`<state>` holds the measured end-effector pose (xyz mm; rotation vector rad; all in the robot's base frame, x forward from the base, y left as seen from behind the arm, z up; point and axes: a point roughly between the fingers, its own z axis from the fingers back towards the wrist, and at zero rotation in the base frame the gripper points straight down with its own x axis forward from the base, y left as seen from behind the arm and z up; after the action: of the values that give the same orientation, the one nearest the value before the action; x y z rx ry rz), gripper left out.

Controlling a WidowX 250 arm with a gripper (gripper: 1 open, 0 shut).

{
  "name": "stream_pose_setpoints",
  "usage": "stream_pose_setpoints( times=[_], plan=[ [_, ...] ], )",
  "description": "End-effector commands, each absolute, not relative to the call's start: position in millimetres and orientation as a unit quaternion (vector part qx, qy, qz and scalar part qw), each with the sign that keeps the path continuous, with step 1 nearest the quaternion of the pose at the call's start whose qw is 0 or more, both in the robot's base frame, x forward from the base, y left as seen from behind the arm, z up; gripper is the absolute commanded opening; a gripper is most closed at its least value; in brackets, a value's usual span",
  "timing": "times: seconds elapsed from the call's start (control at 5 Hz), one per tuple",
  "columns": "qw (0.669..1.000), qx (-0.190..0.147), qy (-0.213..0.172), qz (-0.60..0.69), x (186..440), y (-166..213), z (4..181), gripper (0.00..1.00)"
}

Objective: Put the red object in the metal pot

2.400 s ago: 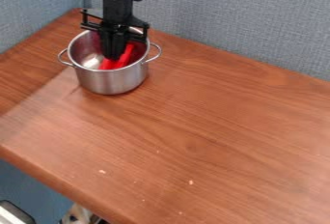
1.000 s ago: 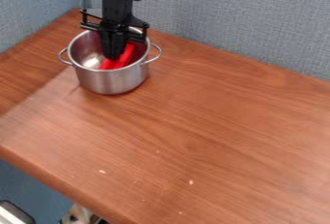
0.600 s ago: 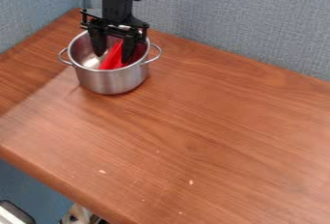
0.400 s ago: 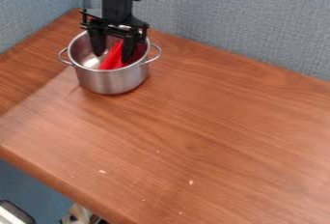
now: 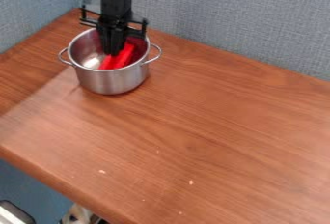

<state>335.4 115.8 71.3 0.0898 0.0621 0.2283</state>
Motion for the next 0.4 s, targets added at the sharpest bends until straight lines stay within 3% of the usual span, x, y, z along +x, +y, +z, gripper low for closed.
stream_pose_setpoints(
  times=[0.0,0.2],
  plan=[
    [0.992,0.057,-0.013,0.112,342.1,117.3,100.1,1.0],
    [0.992,0.058,-0.012,0.112,341.8,117.6,100.2,1.0]
  ],
)
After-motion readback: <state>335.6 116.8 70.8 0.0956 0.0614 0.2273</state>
